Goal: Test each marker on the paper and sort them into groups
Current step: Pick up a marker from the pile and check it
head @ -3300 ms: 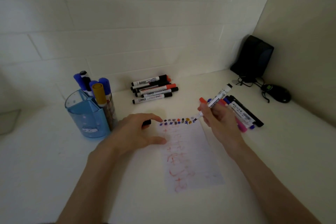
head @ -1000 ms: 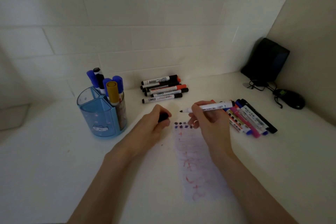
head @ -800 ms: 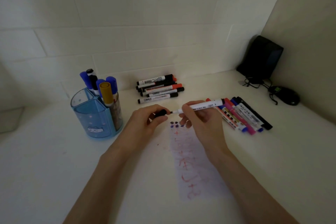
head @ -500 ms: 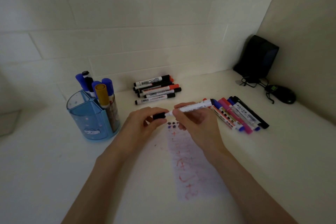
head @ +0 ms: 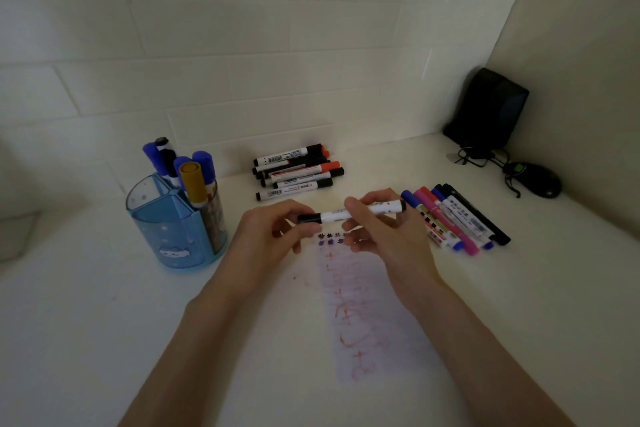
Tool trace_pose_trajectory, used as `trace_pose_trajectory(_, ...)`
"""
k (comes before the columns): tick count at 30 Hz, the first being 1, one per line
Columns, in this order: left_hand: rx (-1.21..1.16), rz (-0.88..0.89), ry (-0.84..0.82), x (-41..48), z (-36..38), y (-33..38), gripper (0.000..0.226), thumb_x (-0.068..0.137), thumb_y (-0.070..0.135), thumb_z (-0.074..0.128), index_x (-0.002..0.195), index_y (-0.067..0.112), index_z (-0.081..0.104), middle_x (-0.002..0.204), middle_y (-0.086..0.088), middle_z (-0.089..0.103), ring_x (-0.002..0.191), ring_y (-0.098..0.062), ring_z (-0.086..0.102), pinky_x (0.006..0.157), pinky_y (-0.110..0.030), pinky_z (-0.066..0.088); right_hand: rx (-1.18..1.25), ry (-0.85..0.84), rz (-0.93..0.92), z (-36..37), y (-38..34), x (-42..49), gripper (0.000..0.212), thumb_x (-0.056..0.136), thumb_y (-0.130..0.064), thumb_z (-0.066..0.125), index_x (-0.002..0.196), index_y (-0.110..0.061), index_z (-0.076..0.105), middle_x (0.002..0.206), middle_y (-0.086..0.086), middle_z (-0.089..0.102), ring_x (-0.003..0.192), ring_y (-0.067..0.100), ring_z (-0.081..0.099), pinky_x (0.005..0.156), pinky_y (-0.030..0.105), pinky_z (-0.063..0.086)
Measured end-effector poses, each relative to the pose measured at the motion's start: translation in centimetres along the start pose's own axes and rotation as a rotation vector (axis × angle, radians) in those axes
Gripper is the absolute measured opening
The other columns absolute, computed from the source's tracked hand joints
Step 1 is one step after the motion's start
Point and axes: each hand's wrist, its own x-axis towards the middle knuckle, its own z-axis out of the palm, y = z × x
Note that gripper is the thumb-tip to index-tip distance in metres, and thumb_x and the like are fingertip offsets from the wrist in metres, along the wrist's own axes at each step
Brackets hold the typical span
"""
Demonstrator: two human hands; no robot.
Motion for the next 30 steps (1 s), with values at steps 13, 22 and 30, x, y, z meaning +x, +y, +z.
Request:
trace_pose_trajectory(13, 0.158, -0.05, -0.118, -0.6, 0.7, -0.7, 0.013, 0.101, 0.025, 0.057, 0.102, 0.035, 0.066, 0.079, 0.018, 0.064, 0.072, -0.005, 0.061, 0.064, -0.01, 0.043, -0.431, -0.054, -0.132, -1.5, -0.4, 0.4, 0.025, 0.08, -0.031, 0.089, 0.087, -0.014, 0.072, 0.066, -0.001, 0.075, 0.053, 0.014, 0.071, 0.051, 0.018, 0.054)
trace_pose_trajectory(22, 0.223, 0.074, -0.001, -0.6, 1.6, 0.3, 0.017, 0.099, 0.01, 0.058, 0.102, 0.021, 0.07, 0.068, 0.012, 0.057, 0.067, -0.008, 0.056, 0.061, -0.012, 0.037, -0.449, -0.043, -0.244, -1.6, 1.0, 0.3, 0.029, 0.081, -0.041, 0.082, 0.079, -0.016, 0.069, 0.058, -0.01, 0.065, 0.051, 0.007, 0.058, 0.057, 0.014, 0.05)
trace_pose_trajectory(30, 0.034, -0.032, -0.129, -0.5, 1.9, 1.8, 0.014, 0.1, 0.021, 0.059, 0.098, 0.018, 0.072, 0.084, 0.008, 0.068, 0.075, -0.011, 0.06, 0.066, -0.025, 0.047, -0.368, -0.245, -0.089, -4.6, -1.1, 1.3, 0.027, 0.08, -0.032, 0.086, 0.086, -0.008, 0.076, 0.07, 0.009, 0.074, 0.049, 0.017, 0.059, 0.049, 0.026, 0.05)
